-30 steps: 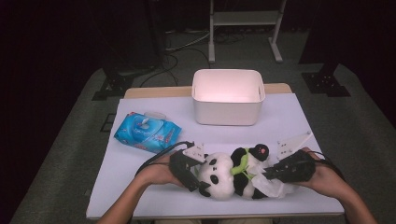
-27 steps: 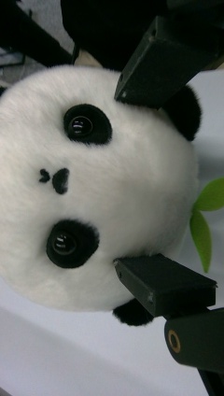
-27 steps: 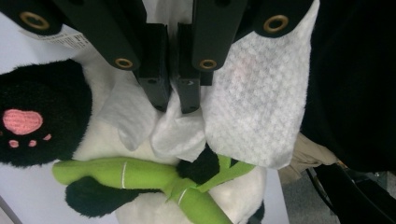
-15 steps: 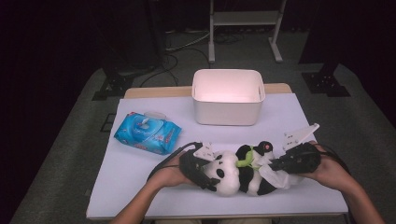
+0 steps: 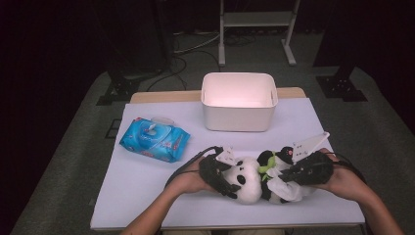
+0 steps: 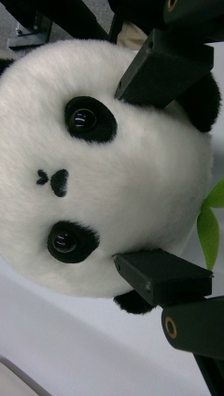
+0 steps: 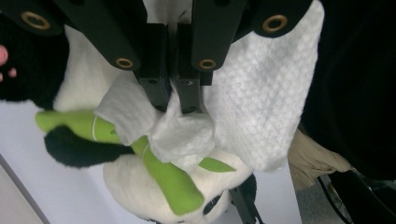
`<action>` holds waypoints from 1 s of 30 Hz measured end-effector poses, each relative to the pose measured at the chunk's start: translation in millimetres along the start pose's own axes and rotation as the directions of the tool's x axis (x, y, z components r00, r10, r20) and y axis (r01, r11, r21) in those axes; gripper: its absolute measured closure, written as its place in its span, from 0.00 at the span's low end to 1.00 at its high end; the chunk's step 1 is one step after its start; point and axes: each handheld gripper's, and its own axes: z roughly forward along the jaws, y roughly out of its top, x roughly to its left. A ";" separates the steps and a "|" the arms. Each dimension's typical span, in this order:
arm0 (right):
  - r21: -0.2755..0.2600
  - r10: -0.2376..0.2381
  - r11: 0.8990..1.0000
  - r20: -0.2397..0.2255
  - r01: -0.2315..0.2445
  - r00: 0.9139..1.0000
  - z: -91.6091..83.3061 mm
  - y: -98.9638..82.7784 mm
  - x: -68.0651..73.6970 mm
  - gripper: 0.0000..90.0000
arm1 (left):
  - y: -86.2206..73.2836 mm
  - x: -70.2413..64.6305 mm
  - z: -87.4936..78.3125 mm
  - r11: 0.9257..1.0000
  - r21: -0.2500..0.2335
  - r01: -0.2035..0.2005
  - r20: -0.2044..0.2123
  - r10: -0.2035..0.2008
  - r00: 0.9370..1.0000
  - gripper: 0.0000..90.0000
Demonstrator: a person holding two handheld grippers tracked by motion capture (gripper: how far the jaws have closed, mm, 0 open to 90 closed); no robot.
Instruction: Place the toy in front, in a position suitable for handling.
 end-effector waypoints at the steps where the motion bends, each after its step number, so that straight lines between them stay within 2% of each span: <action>1: -0.006 -0.001 1.000 0.002 0.001 1.000 -1.0 -2.7 -0.3 0.95 | 0.2 -0.1 -0.1 1.000 0.001 0.000 0.001 0.000 1.000 0.25; 3: -0.013 0.019 1.000 0.022 -0.019 1.000 -6.0 -10.0 0.6 0.95 | 0.8 -1.2 -0.2 1.000 0.001 0.002 0.000 -0.002 1.000 0.25; 6: -0.025 0.043 0.999 0.033 -0.042 0.999 -12.5 -17.6 1.4 0.95 | 2.2 -2.9 -1.9 1.000 0.015 -0.016 -0.002 0.016 1.000 0.25; 10: -0.029 0.039 0.999 0.040 -0.038 0.998 -15.4 -21.1 4.8 0.95 | 4.5 -3.8 -3.2 0.999 0.029 -0.029 0.002 0.029 1.000 0.25; 13: -0.026 0.036 0.999 0.033 -0.035 0.999 -11.0 -18.2 6.2 0.95 | 5.5 -3.7 -3.2 0.999 0.037 -0.030 0.005 0.029 1.000 0.25; 19: -0.004 -0.007 1.000 0.020 0.007 1.000 0.6 -2.3 6.0 0.95 | 3.7 -3.5 -2.9 0.999 0.032 -0.017 0.003 0.017 1.000 0.24; 27: 0.006 -0.064 0.998 0.002 0.064 0.998 7.7 28.5 9.1 0.95 | 1.1 -2.4 -3.5 1.000 0.014 -0.018 0.003 0.018 1.000 0.25; 30: 0.031 -0.089 0.996 -0.004 0.089 0.996 12.7 42.6 11.6 0.95 | 2.2 -3.0 -3.7 1.000 0.021 -0.018 0.003 0.018 1.000 0.25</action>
